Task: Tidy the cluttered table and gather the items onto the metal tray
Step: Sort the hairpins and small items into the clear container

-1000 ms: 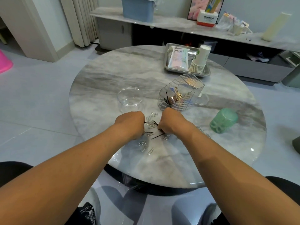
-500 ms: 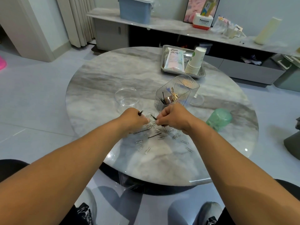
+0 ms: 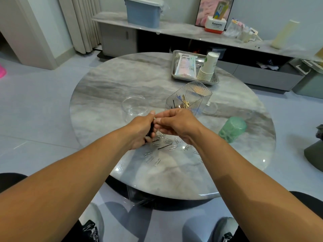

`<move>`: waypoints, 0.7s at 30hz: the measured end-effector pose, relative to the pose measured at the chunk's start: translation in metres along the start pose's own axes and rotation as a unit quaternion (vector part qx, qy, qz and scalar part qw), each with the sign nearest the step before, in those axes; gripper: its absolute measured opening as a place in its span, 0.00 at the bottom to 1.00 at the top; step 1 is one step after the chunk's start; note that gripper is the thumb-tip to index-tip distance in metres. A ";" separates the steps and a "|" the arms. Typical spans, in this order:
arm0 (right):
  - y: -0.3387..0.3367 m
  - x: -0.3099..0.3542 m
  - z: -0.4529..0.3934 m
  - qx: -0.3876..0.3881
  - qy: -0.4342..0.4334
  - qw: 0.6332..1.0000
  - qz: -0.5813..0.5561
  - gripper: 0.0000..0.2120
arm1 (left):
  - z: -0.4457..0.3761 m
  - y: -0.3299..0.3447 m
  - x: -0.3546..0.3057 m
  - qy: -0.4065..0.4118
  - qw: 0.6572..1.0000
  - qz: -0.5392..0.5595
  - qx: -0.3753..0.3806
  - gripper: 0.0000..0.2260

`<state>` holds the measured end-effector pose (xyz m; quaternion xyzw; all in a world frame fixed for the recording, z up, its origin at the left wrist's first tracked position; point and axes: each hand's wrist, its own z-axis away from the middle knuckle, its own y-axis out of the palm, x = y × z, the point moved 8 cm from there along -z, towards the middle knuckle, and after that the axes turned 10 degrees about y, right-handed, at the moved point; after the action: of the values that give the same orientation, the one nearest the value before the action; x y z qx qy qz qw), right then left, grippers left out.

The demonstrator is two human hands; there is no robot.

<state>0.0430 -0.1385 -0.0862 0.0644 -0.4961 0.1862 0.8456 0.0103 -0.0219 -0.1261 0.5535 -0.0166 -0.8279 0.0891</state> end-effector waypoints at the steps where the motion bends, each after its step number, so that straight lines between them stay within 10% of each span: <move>1: -0.004 0.002 0.001 0.007 -0.007 1.000 -0.009 0.06 | -0.001 -0.003 0.001 -0.005 1.000 0.011 -0.009 0.21; 6: -0.010 -0.004 -0.001 -0.022 -0.052 0.920 0.389 0.06 | -0.006 -0.020 0.000 -0.014 0.998 0.050 -0.042 0.17; 11: -0.006 -0.031 -0.006 -0.030 -0.031 0.856 0.516 0.07 | -0.011 -0.032 -0.009 0.030 0.982 -0.184 -0.021 0.14; 21: 0.003 -0.025 -0.004 -0.067 -0.148 0.752 0.638 0.06 | 0.000 -0.009 -0.014 0.149 0.773 -0.616 0.031 0.02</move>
<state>0.0339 -0.1413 -0.1096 -0.2971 -0.5522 0.6372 0.4480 0.0140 -0.0108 -0.1142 0.5640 0.3157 -0.6120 -0.4557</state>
